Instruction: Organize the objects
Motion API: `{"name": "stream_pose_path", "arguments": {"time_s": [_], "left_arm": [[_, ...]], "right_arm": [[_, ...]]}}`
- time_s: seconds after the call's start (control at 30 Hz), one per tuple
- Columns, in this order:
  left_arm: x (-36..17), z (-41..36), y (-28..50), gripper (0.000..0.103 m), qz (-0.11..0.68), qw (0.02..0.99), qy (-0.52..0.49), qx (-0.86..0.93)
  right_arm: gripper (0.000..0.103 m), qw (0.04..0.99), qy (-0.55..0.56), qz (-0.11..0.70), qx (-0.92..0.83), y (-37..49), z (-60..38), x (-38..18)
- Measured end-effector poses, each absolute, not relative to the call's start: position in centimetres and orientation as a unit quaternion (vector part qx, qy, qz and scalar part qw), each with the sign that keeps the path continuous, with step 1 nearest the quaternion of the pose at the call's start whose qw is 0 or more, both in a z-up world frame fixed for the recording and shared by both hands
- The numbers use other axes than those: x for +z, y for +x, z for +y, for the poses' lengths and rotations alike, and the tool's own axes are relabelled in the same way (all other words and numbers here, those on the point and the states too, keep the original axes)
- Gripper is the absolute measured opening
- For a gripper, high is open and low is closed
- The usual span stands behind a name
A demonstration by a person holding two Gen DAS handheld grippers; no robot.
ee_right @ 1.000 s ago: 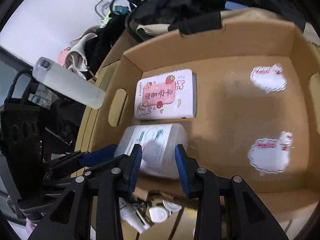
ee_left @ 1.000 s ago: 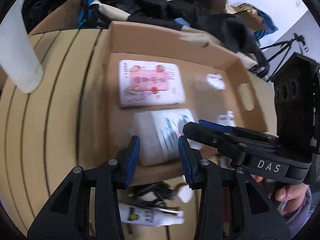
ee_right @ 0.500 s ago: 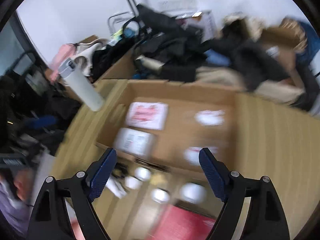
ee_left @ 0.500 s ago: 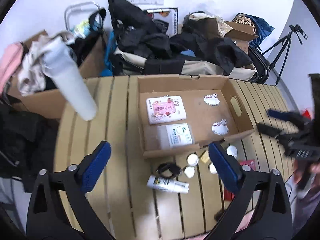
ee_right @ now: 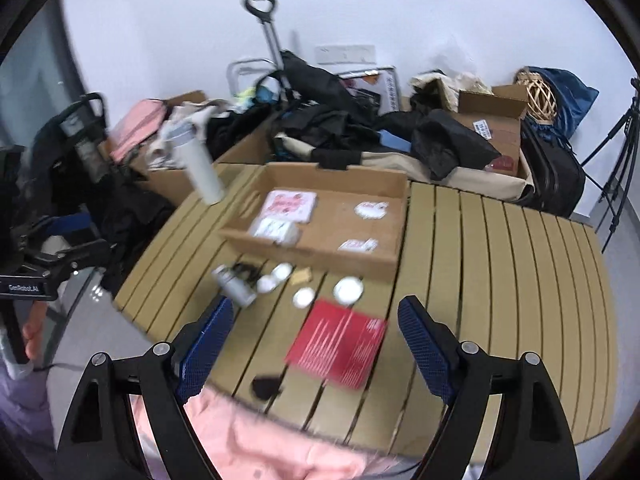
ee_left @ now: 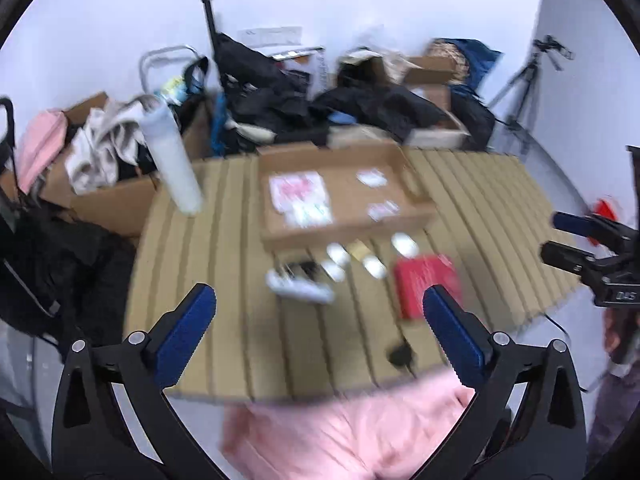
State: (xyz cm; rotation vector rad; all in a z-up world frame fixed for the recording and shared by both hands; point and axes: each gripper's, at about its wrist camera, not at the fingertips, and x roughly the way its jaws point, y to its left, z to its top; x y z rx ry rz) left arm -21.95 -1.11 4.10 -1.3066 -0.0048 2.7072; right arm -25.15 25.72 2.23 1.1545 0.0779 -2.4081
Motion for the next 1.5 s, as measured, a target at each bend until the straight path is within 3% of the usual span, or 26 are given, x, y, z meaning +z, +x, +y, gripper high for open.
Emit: {"name": "stream_pose_path", "arguments": {"time_s": [0.13,0.27,0.4,0.57,0.67,0.8,0.97,1.03,1.2,1.5], "left_arm": [[2.2,-0.1,-13.9,0.103,-0.030,0.129,-0.415,0.900],[-0.2,0.7,-10.1,0.103,-0.029,0.130,-0.426,0.895],[-2.0,1.1,-10.7,0.103,-0.021,0.119,-0.455,0.882],[-3.7,0.9,-12.3,0.103,-0.073,0.142,-0.454,0.876],[-6.2,2.6,-14.0,0.099,-0.055,0.149,-0.458,0.875],[-11.5,6.2,-18.1,0.068,-0.001,0.144,-0.484,0.863],[-16.1,8.9,-22.1,0.063,0.013,0.148,-0.502,0.852],[-17.5,9.7,-23.2,0.026,0.013,0.157,-0.514,0.843],[-17.8,9.8,-23.0,0.025,0.031,0.182,-0.506,0.842],[-14.2,-1.7,-24.3,0.024,-0.130,0.131,-0.469,0.864]], "right_arm": [[0.087,0.264,0.412,0.029,-0.872,-17.7,26.6,0.5],[0.087,0.288,0.413,-0.010,-0.864,-12.9,27.7,-1.6],[0.087,0.263,0.439,0.014,-0.859,-12.0,27.6,-3.4],[0.087,0.242,0.440,0.004,-0.865,-12.8,28.5,-3.8],[0.087,0.227,0.446,-0.001,-0.866,-13.3,29.2,-4.3],[0.087,0.211,0.465,-0.007,-0.860,-14.6,29.8,-6.0],[0.087,0.196,0.479,-0.007,-0.856,-16.2,29.9,-7.8],[0.087,0.196,0.479,-0.005,-0.856,-16.9,29.9,-8.1],[0.087,0.205,0.472,-0.007,-0.857,-19.1,29.2,-8.5],[0.087,0.283,0.478,0.022,-0.831,-28.5,21.2,-10.9]]}}
